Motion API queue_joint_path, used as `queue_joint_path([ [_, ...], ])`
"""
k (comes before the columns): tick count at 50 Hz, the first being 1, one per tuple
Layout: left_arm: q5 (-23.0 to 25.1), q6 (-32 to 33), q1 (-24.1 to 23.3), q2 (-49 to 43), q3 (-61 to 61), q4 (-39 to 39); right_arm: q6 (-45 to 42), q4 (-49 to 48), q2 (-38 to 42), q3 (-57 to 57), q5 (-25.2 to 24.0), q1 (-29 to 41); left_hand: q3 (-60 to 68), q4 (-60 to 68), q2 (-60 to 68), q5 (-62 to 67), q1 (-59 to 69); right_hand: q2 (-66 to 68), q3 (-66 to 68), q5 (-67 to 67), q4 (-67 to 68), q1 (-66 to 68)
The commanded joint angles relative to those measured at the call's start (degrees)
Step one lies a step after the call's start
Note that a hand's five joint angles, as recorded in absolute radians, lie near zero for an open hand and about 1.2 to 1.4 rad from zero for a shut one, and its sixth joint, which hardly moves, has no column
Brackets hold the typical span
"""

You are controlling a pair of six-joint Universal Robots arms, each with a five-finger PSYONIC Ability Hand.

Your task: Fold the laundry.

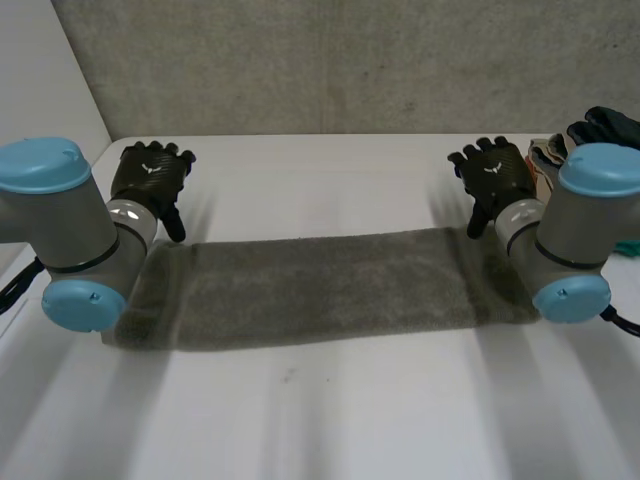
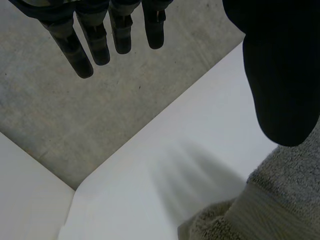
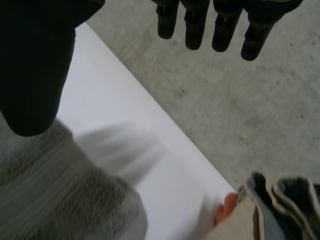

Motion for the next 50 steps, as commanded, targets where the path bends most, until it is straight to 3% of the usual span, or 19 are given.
queue_joint_path([
  [1,1.0,-2.3,-1.4,1.5,0.2,-0.3,1.7,8.7,2.9,-10.0,-2.1,1.0,-2.2,-1.4,-1.8,-2.6,-1.8,3.6,3.5,2.8,3.4,2.8],
  [18,2.3,-4.6,-0.8,2.7,0.2,-0.4,3.1,34.0,22.4,-42.3,-1.1,-1.0,-2.2,-1.4,-1.8,-2.6,-1.8,17.9,17.8,17.1,17.7,17.1],
  [25,2.5,-4.6,-0.4,2.1,0.6,-0.5,1.8,34.3,24.7,-43.7,0.1,-0.9,-2.2,-1.4,-1.8,-2.6,-1.8,21.4,21.3,20.6,21.2,20.6],
  [36,2.5,-4.6,-0.3,2.2,0.7,-0.5,1.3,33.9,24.8,-43.7,-0.4,-0.8,-2.2,-1.4,-1.8,-2.6,-1.8,48.9,48.7,48.0,48.6,48.0],
  [50,2.5,-4.6,-0.3,2.1,0.8,-0.8,1.1,34.0,25.0,-41.8,-0.8,-1.9,-2.2,-1.4,-1.8,-2.6,-1.8,38.4,38.3,37.6,38.2,37.6],
])
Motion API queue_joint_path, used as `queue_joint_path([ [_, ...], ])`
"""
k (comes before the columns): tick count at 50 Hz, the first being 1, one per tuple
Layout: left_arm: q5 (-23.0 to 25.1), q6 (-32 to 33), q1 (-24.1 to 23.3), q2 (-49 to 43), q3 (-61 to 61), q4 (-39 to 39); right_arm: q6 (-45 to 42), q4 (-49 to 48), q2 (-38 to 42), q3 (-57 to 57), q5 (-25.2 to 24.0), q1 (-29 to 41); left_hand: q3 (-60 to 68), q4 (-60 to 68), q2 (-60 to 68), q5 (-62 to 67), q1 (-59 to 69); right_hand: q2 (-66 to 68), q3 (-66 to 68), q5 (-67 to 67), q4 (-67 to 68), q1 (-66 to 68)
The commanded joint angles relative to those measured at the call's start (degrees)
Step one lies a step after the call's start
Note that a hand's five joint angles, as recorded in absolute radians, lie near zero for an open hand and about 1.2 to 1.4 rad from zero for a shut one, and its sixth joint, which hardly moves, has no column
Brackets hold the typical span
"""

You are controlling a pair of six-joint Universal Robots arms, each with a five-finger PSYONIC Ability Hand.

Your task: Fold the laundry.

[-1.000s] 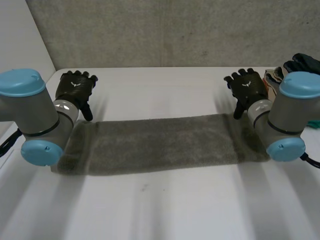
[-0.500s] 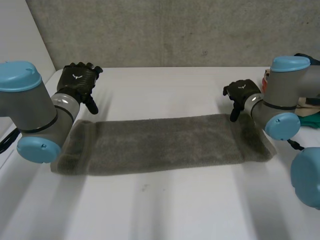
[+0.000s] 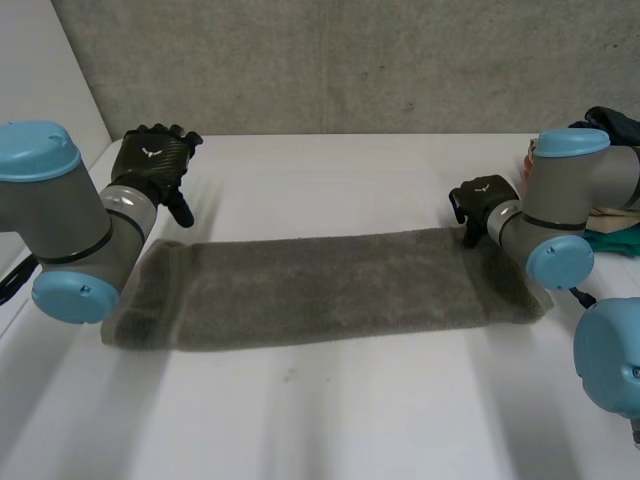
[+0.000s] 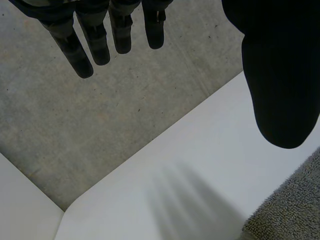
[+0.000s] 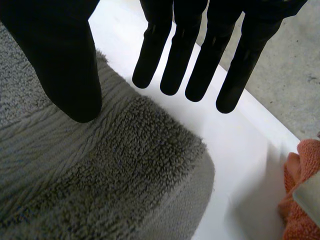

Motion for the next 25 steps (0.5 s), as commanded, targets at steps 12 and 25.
queue_joint_path([
  [12,1.8,-0.1,-0.3,-2.5,1.7,-0.1,-0.6,0.0,-5.1,-0.3,-0.3,1.4,-2.2,-1.4,-1.7,-2.6,-1.8,34.8,34.7,34.7,34.6,34.5],
  [25,6.9,0.1,0.7,-12.6,12.1,-10.1,-0.2,-7.8,-41.0,24.2,-9.4,8.1,-2.2,-1.4,-1.7,-2.6,-1.8,34.8,34.7,34.7,34.6,34.5],
])
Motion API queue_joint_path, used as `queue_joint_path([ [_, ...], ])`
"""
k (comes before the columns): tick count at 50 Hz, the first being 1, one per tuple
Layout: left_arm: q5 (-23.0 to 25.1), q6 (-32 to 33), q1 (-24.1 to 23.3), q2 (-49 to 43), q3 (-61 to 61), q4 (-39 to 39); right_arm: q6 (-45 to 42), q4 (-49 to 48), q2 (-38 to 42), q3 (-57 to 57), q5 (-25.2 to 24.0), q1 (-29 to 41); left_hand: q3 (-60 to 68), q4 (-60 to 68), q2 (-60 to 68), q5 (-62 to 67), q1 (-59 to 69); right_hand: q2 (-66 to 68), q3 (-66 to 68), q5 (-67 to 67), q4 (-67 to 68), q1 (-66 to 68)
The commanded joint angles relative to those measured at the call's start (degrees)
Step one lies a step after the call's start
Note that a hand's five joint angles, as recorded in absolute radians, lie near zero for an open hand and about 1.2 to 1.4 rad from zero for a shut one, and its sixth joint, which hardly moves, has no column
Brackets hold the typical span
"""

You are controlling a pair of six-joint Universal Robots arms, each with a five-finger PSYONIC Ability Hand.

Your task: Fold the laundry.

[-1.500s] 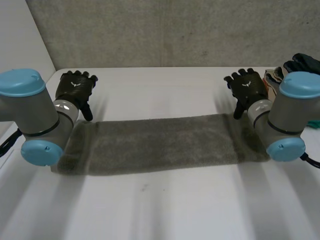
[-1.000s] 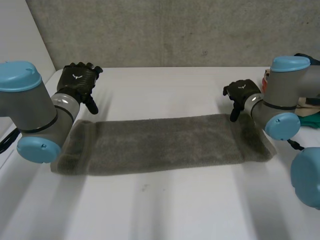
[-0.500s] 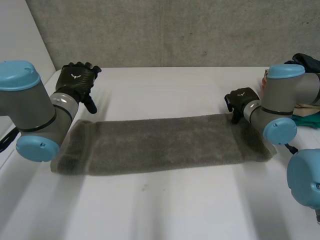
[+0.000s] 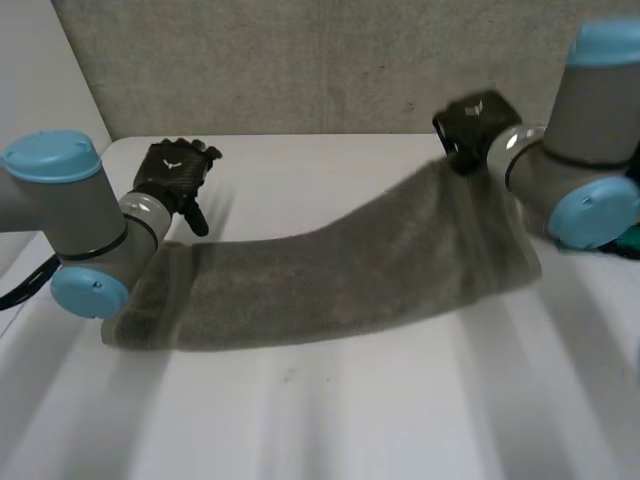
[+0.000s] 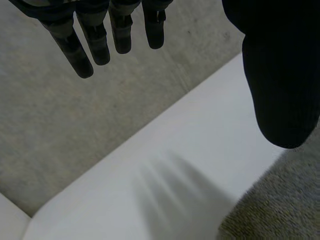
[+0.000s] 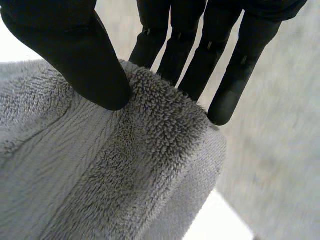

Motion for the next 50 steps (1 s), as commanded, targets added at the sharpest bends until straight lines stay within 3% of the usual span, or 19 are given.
queue_joint_path([
  [1,2.6,0.0,0.4,-5.6,6.1,-8.5,0.9,-8.5,-21.3,16.3,-7.1,3.3,-2.2,-1.4,-1.7,-2.6,-1.8,12.6,12.2,13.5,11.6,14.7],
  [5,4.8,0.1,0.2,-8.8,9.8,-14.5,4.0,-18.6,-31.8,24.4,-9.7,4.5,-2.2,-1.4,-1.7,-2.6,-1.8,12.6,12.2,13.5,11.6,14.7],
  [10,6.3,0.7,-0.7,-11.4,12.9,-19.2,9.8,-24.7,-37.5,27.5,-10.4,4.1,-0.5,0.2,-0.1,-1.0,-0.1,12.6,12.2,13.5,11.6,14.7],
  [11,5.9,0.9,-0.9,-11.7,14.0,-19.9,11.5,-25.3,-37.4,27.3,-10.6,3.2,24.0,24.8,24.5,23.6,24.4,12.6,12.2,13.5,11.6,14.7],
  [14,3.6,1.3,-0.5,-11.3,17.2,-20.0,12.3,-25.4,-34.6,26.3,-10.2,1.9,67.7,68.4,68.1,67.2,68.1,12.6,12.2,13.5,11.6,14.7],
  [16,0.9,1.2,-0.1,-10.7,19.9,-19.3,11.5,-25.3,-32.4,24.9,-9.8,1.9,67.8,68.6,68.3,67.4,68.2,12.6,12.2,13.5,11.6,14.7],
  [20,-7.1,0.8,0.4,-7.2,29.9,-15.0,7.6,-26.0,-23.3,17.0,-4.5,1.2,67.8,68.6,68.3,67.4,68.2,12.6,12.2,13.5,11.6,14.7],
  [25,-7.4,-1.0,-0.3,-3.4,40.8,-5.1,3.3,-34.8,-12.0,2.5,3.1,1.7,67.8,68.6,68.3,67.4,68.2,12.6,12.2,13.5,11.6,14.7],
  [31,-9.3,-3.3,-1.8,0.4,41.0,1.0,3.4,-51.5,-5.1,-0.7,2.7,1.7,67.8,68.6,68.3,67.4,68.2,12.6,12.2,13.5,11.6,14.7],
  [33,-11.4,-3.7,-1.7,2.1,36.2,1.5,3.8,-58.1,-4.6,3.2,2.2,1.2,67.8,68.6,68.3,67.4,68.2,12.6,12.2,13.5,11.6,14.7],
  [40,-11.2,-4.2,-0.8,4.7,17.3,2.7,4.6,-61.6,-6.9,20.1,-1.6,-0.5,67.8,68.6,68.3,67.4,68.2,12.6,12.2,13.5,11.6,14.7],
  [42,-8.9,-4.1,-0.2,4.3,5.9,5.2,5.5,-61.0,-8.8,28.9,-3.7,-1.2,65.8,66.6,66.3,65.4,66.2,12.6,12.2,13.5,11.6,14.7],
  [50,-4.1,-2.6,1.1,2.0,-10.5,6.1,0.3,-50.0,-9.9,49.7,-7.9,-2.5,45.5,46.3,45.9,45.0,45.9,12.6,12.2,13.5,11.6,14.7],
])
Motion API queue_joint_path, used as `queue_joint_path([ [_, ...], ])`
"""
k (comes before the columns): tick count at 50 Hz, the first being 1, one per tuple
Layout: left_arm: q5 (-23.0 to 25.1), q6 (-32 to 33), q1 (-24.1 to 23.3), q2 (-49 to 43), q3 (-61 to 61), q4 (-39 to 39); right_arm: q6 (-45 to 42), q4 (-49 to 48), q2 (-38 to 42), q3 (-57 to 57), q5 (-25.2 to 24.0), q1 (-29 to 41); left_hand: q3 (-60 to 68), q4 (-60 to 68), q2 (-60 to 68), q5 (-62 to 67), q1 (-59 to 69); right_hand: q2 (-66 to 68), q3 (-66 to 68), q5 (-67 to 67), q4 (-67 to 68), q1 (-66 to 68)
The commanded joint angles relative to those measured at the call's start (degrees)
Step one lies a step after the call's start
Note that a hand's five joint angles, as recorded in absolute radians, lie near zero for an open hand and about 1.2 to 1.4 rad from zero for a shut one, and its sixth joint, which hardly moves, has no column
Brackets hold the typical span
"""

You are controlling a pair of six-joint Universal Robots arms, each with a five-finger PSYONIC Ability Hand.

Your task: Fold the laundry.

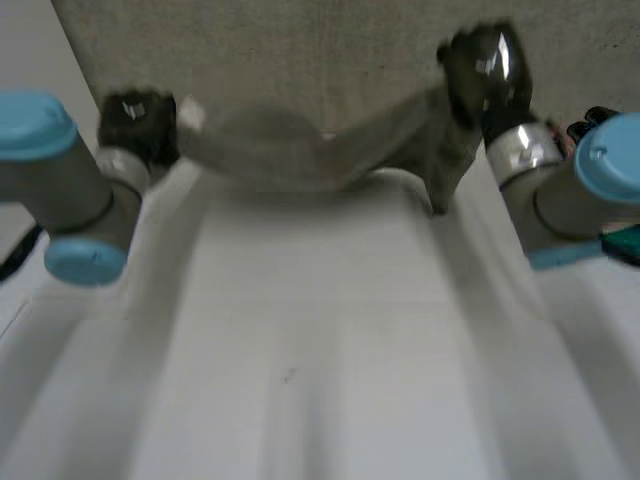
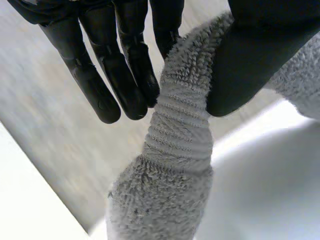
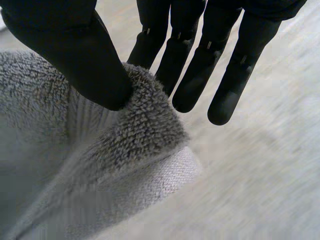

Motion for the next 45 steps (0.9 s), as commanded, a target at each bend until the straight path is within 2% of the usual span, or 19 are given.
queue_joint_path([
  [1,3.6,2.0,0.8,-1.5,-11.1,-0.7,-5.5,9.8,-0.2,13.9,-2.1,-1.0,-4.9,-5.1,-4.8,-6.3,-5.4,12.6,11.9,12.7,11.3,14.7],
  [2,4.2,3.4,0.7,-1.2,-12.6,-2.4,-7.8,11.9,0.0,15.9,-2.1,-1.3,-12.0,-12.3,-12.0,-13.5,-12.6,12.6,11.9,12.7,11.3,14.7],
  [4,4.7,6.7,0.4,-0.3,-13.8,-6.2,-11.8,14.9,-0.2,17.8,-1.6,-2.0,-25.3,-25.5,-25.3,-26.8,-25.9,-2.5,-3.2,-2.4,-3.7,-0.4],
  [8,5.1,13.2,0.4,2.4,-14.2,-12.6,-15.5,19.9,-1.9,18.0,0.4,-3.6,-37.3,-37.5,-37.3,-38.8,-37.9,-17.2,-17.9,-17.1,-18.4,-15.1],
  [11,5.7,15.9,0.9,6.2,-13.8,-16.2,-15.2,24.0,-5.0,17.0,0.9,-4.2,-46.7,-47.0,-46.7,-48.2,-47.3,-33.5,-34.2,-33.4,-34.7,-31.4],
  [13,7.2,16.1,1.5,8.7,-13.2,-17.9,-14.6,28.1,-6.9,14.9,1.0,-4.1,-50.3,-50.6,-50.3,-51.8,-50.9,-37.0,-37.7,-37.0,-38.3,-34.9],
  [19,11.4,14.6,4.4,10.3,-7.5,-20.5,-7.5,42.1,-8.8,3.8,0.4,-4.1,-50.3,-50.6,-50.3,-51.8,-50.9,-39.2,-39.9,-39.2,-40.5,-37.1],
  [22,11.0,11.2,6.2,8.0,-2.2,-23.4,-1.4,50.8,-5.4,-5.8,0.7,-4.3,-50.3,-50.6,-50.3,-51.8,-50.9,-38.7,-39.4,-38.7,-40.0,-36.6],
  [25,10.6,9.2,7.2,5.4,1.9,-25.8,1.1,55.5,-2.4,-11.6,0.7,-4.6,-49.6,-49.9,-49.6,-51.1,-50.2,-37.2,-37.9,-37.2,-38.5,-35.1],
  [30,10.7,5.7,9.0,-2.1,12.7,-33.2,4.5,64.0,5.4,-23.2,0.8,-5.1,-33.5,-33.8,-33.5,-35.0,-34.1,-28.5,-29.2,-28.4,-29.7,-26.4],
  [34,12.1,4.5,9.3,-7.7,19.9,-39.6,5.1,67.8,10.7,-29.3,1.0,-5.2,-28.6,-28.8,-28.6,-30.1,-29.1,-25.0,-25.7,-24.9,-26.2,-22.9],
  [38,12.6,4.8,9.1,-13.6,26.3,-45.3,5.4,70.1,15.2,-33.6,1.7,-5.2,-29.3,-29.5,-29.2,-30.7,-29.8,-24.4,-25.1,-24.4,-25.7,-22.3],
  [45,12.4,6.0,9.4,-17.2,29.0,-48.7,5.2,73.0,18.9,-36.8,1.7,-5.4,-34.8,-35.1,-34.8,-36.3,-35.4,-31.3,-32.0,-31.2,-32.6,-29.2],
])
